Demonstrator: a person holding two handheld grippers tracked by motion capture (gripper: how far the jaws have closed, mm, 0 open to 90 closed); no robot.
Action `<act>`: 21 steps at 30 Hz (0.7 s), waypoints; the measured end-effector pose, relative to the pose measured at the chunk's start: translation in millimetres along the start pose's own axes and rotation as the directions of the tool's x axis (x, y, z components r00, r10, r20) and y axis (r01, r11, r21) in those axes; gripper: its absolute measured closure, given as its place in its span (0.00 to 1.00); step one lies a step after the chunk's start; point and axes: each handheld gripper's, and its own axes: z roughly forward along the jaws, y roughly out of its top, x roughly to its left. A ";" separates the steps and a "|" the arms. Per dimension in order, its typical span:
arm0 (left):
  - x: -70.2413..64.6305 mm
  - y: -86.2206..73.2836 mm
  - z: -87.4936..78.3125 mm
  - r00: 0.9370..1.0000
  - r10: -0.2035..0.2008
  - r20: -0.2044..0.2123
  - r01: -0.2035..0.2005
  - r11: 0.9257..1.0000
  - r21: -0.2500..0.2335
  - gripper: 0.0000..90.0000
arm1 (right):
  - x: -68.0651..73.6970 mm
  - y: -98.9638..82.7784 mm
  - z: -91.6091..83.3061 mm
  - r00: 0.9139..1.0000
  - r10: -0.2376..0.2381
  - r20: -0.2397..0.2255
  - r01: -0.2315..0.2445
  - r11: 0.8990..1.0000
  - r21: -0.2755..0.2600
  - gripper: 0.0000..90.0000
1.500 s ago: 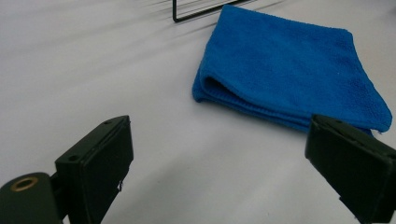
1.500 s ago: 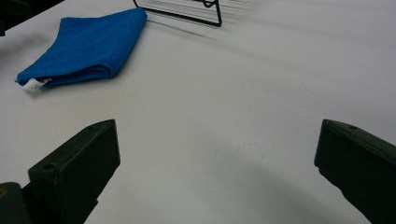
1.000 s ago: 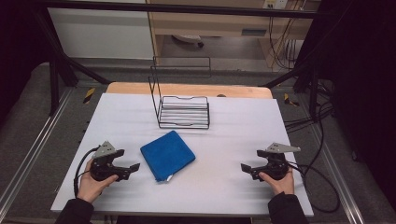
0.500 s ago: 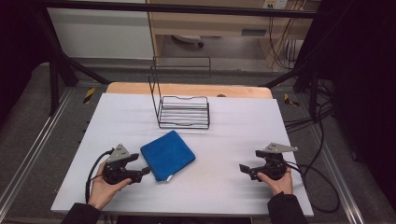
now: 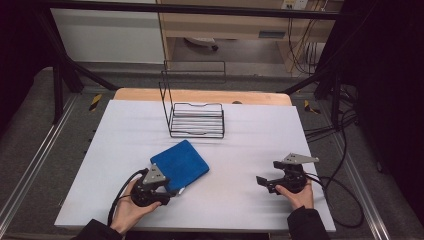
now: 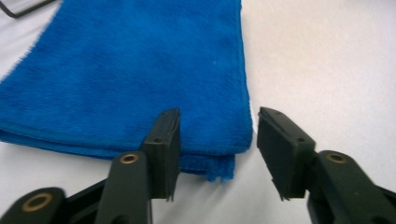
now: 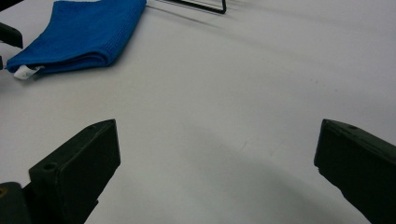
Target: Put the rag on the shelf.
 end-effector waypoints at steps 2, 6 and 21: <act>-1.9 -0.4 3.6 1.000 0.008 -0.001 -0.008 1.000 0.017 0.59 | 0.3 -0.2 0.4 1.000 0.000 -0.001 0.000 1.000 0.003 0.01; -2.9 -1.5 8.3 1.000 0.014 -0.007 -0.014 0.999 0.032 0.61 | 0.1 -0.1 0.9 1.000 -0.001 0.000 0.001 1.000 0.002 0.01; -3.5 -3.9 19.6 0.997 0.050 -0.064 -0.047 0.998 0.047 0.78 | 1.6 1.1 2.9 1.000 0.001 0.005 -0.002 1.000 0.009 0.01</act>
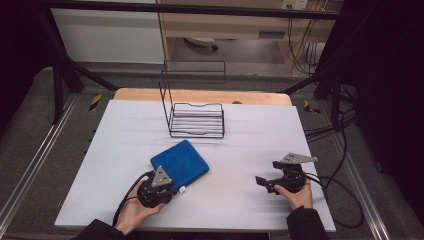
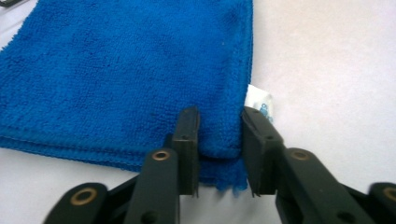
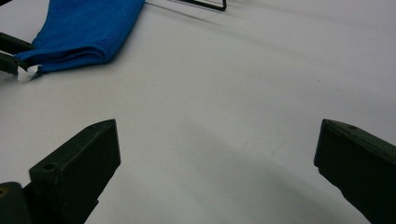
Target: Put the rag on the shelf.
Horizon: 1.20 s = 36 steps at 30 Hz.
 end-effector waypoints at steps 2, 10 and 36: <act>-0.1 1.2 0.2 1.000 0.002 -0.012 -0.002 1.000 0.011 0.83 | 2.0 1.2 1.9 1.000 -0.005 -0.002 0.005 1.000 0.004 0.01; 7.8 2.9 -0.2 1.000 -0.008 0.014 0.007 1.000 0.018 0.93 | 3.3 1.8 4.3 1.000 -0.014 -0.007 0.014 1.000 0.011 0.01; 35.1 -14.4 -39.7 0.991 0.021 0.131 -0.027 0.998 0.048 0.95 | 18.1 9.3 8.2 0.999 -0.025 -0.039 0.025 1.000 -0.003 0.04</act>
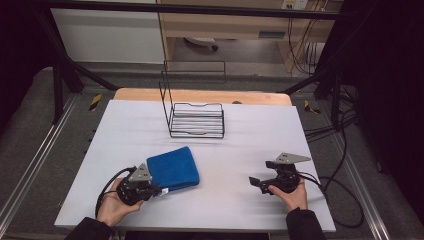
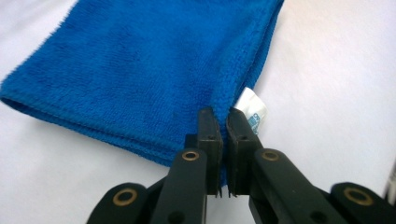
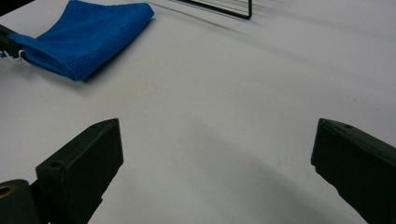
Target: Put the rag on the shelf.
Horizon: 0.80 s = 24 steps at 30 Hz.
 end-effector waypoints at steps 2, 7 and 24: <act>-0.2 -1.7 2.6 1.000 -0.014 0.001 0.014 1.000 -0.003 0.93 | 10.5 6.2 6.9 1.000 -0.004 0.001 0.004 1.000 0.000 0.05; -0.8 -2.7 1.8 0.999 -0.050 0.002 0.050 0.998 -0.033 0.76 | 35.1 20.5 25.3 1.000 -0.018 -0.010 0.018 1.000 0.006 0.09; 30.7 -14.2 -18.0 0.955 -0.276 -0.106 0.252 0.947 -0.198 0.16 | 99.4 50.2 115.4 0.994 -0.071 -0.080 0.081 0.988 0.131 0.45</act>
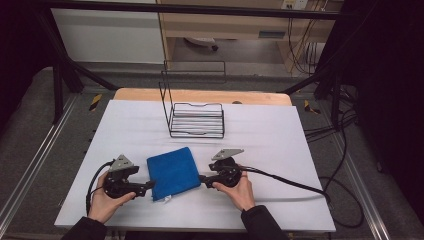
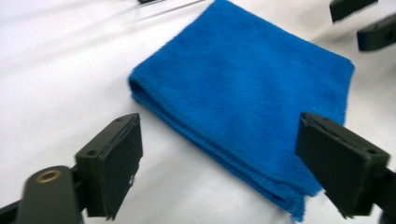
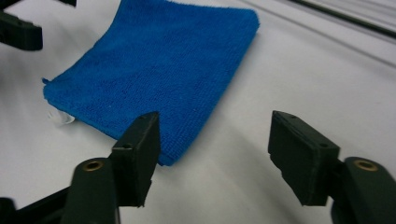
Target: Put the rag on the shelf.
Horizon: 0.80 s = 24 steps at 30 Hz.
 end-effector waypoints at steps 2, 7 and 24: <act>4.6 -1.0 0.1 1.000 -0.022 -0.005 0.022 1.000 -0.007 0.14 | 2.0 1.7 5.8 1.000 0.006 -0.008 -0.006 1.000 0.017 0.50; 14.5 -3.2 -0.5 0.999 -0.050 -0.007 0.049 0.998 -0.025 0.13 | 3.7 3.4 14.6 0.999 0.029 -0.022 -0.028 0.999 0.034 0.58; 27.7 -6.5 -3.3 0.994 -0.108 -0.014 0.106 0.992 -0.070 0.14 | 13.3 -6.5 22.5 0.989 0.139 -0.042 -0.136 0.989 0.063 0.95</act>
